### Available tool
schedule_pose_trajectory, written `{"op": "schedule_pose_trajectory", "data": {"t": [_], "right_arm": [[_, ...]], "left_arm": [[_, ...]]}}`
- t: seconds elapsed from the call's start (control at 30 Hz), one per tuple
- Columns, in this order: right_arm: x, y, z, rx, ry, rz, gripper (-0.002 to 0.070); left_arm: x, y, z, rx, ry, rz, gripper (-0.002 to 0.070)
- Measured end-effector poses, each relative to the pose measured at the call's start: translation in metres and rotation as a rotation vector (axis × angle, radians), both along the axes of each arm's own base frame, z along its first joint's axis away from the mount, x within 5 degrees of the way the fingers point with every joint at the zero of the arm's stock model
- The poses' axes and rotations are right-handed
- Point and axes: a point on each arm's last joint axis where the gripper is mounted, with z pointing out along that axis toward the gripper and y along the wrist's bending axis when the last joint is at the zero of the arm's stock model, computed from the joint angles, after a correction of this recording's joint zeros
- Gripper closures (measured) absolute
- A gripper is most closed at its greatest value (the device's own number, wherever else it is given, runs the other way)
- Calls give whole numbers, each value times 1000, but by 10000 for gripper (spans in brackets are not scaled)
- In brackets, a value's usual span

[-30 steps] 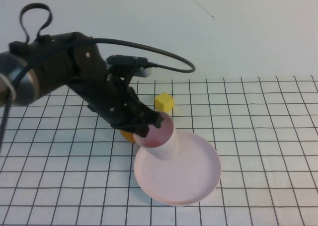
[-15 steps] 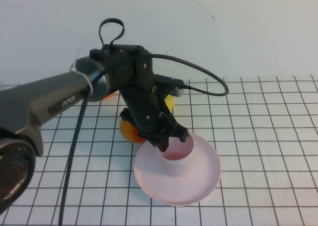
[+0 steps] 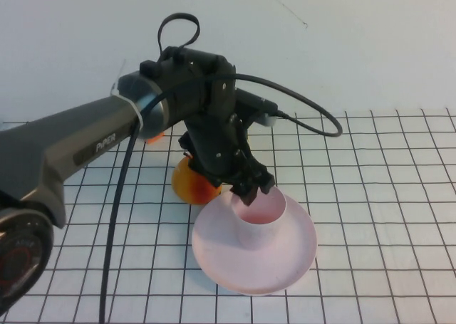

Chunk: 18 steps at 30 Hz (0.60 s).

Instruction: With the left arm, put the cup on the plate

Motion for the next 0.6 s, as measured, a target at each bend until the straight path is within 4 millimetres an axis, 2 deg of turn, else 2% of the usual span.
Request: {"op": "schedule_pose_trajectory", "data": {"t": [0.07, 0.13, 0.27, 0.4, 0.5, 0.6], "right_arm": [[0, 0, 0, 0, 0, 0, 678], [0, 0, 0, 0, 0, 0, 678], [0, 0, 0, 0, 0, 0, 678], [0, 0, 0, 0, 0, 0, 678], [0, 0, 0, 0, 0, 0, 678], [0, 0, 0, 0, 0, 0, 678]], "left_arm": [[2, 1, 19, -9, -55, 6, 207], [2, 5, 43, -16, -124, 14, 239], [-7, 21, 96, 13, -280, 9, 379], [-26, 43, 143, 58, -407, 34, 581], [-46, 59, 179, 34, -491, 71, 647], [-67, 74, 210, -22, -557, 114, 667]]}}
